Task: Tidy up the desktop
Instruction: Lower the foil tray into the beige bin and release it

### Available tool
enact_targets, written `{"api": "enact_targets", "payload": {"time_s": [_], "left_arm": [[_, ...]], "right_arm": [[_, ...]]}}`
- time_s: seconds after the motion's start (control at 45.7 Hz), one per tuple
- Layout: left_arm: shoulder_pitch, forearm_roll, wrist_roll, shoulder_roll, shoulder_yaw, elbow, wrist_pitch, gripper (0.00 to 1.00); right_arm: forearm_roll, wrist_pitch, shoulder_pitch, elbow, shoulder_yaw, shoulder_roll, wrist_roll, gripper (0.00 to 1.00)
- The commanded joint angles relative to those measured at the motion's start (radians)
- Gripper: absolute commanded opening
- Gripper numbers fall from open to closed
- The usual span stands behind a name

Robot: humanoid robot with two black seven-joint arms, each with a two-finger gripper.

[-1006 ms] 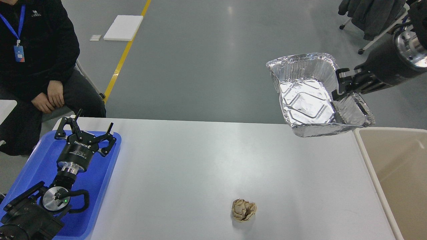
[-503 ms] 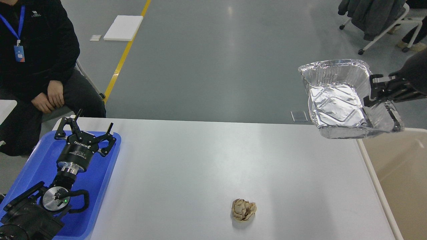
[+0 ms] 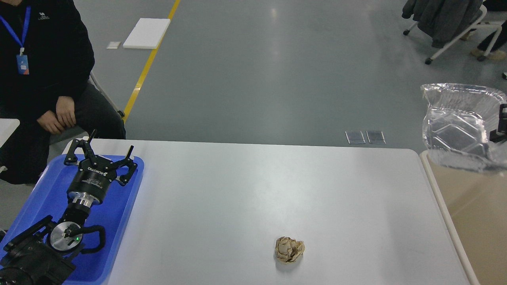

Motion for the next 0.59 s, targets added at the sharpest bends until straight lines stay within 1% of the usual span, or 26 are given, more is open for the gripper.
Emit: {"api": "enact_targets", "payload": {"time_s": [0.0,0.306,0.394,0.569], "left_arm": [[0.000,0.000,0.000,0.000,0.000,0.000,0.000,0.99],[0.000,0.000,0.000,0.000,0.000,0.000,0.000,0.99],[0.000,0.000,0.000,0.000,0.000,0.000,0.000,0.99],[0.000,0.000,0.000,0.000,0.000,0.000,0.000,0.99]], "right_arm": [[0.002,-0.010,-0.186,-0.144,0.078,-0.093,0.001,0.00],[0.003,-0.065,-0.484,-0.324,0.268,-0.149,0.001,0.00],[0.003,-0.097,-0.565,-0.359,0.337,-0.179,0.001,0.00],[0.003,-0.168,-0.751,-0.442,0.468,-0.169,0.001,0.00]]}}
